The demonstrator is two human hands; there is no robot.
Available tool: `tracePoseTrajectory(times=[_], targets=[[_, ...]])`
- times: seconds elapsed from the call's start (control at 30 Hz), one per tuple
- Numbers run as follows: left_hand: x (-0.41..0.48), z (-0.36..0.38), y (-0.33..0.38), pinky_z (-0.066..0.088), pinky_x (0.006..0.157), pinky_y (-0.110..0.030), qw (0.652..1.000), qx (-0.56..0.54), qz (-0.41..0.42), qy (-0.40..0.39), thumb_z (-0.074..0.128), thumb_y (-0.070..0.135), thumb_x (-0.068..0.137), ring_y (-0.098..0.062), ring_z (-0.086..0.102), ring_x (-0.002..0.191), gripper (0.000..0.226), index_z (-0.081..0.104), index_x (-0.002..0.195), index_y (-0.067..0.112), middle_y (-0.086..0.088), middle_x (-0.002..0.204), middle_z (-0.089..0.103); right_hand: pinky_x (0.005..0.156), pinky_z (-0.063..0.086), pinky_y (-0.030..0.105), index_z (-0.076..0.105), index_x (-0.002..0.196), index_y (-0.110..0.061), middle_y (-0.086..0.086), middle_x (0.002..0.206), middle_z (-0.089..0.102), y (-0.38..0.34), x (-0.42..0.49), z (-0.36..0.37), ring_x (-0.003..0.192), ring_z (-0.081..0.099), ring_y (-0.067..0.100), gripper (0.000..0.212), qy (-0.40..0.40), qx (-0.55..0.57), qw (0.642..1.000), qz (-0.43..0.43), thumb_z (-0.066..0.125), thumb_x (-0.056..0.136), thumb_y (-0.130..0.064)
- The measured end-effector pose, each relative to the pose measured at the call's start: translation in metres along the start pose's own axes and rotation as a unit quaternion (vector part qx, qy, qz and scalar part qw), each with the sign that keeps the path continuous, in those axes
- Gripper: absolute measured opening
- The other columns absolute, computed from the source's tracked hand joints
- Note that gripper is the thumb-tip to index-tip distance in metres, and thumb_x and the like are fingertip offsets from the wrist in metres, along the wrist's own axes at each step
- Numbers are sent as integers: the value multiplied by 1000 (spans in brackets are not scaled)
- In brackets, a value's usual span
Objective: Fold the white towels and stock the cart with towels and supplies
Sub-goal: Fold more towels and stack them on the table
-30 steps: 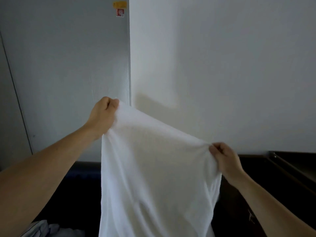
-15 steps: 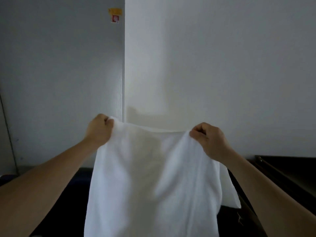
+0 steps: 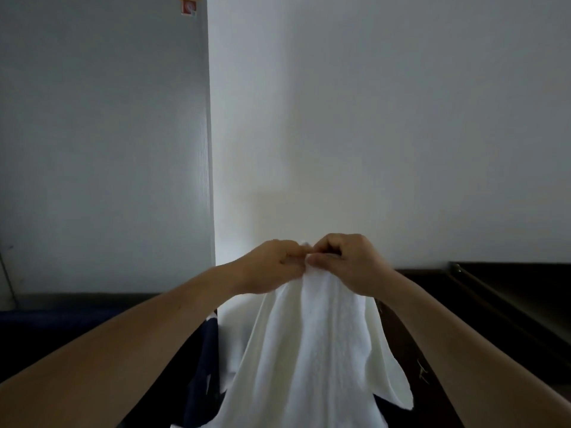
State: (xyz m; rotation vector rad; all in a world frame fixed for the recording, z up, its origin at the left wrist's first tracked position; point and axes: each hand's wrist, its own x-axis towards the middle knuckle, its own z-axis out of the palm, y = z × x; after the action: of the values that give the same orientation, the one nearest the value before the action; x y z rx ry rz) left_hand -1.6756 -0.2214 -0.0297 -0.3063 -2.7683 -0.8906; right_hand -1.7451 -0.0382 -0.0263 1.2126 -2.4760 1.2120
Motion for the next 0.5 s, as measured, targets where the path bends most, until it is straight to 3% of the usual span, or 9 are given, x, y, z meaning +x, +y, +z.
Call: tracePoseTrajectory(times=[0.1, 0.17, 0.27, 0.37, 0.5], targets=[[0, 1, 0, 39, 72, -5, 999, -1, 5, -43, 58, 40, 97, 12, 56, 87, 9, 62, 105, 42, 22, 95, 59, 70, 52, 13, 73, 83, -24, -13, 74, 72, 0, -2, 0, 75, 67, -2, 5, -1, 51, 999, 12, 78, 85, -23], [2, -1, -2, 40, 70, -2, 999, -25, 9, -25, 62, 44, 93, 17, 55, 81, 18, 70, 106, 33, 18, 92, 64, 68, 52, 13, 74, 80, -24, -15, 75, 73, -1, -5, -2, 74, 68, 0, 7, 8, 69, 997, 25, 80, 82, -27], [6, -7, -7, 46, 74, -14, 998, 39, 37, 30, 64, 47, 91, 1, 60, 82, 28, 74, 102, 24, 7, 90, 69, 70, 55, 22, 74, 84, -23, -7, 76, 73, 7, -7, -2, 72, 68, 6, 13, 17, 76, 995, 67, 81, 81, -33], [13, -20, -19, 51, 79, -35, 985, 114, 22, 128, 62, 46, 93, -13, 62, 81, 28, 74, 90, 20, 4, 84, 69, 70, 52, 28, 71, 90, -21, -9, 75, 67, 29, -17, 3, 72, 62, 10, 4, -7, 0, 993, 114, 70, 89, -24], [18, -36, -42, 49, 79, -34, 958, 174, -80, 211, 56, 49, 95, -15, 62, 85, 30, 72, 89, 25, 7, 85, 69, 61, 43, 21, 66, 87, -19, -5, 77, 65, 58, -29, 4, 75, 61, 16, 12, -41, -82, 985, 149, 56, 93, -13]])
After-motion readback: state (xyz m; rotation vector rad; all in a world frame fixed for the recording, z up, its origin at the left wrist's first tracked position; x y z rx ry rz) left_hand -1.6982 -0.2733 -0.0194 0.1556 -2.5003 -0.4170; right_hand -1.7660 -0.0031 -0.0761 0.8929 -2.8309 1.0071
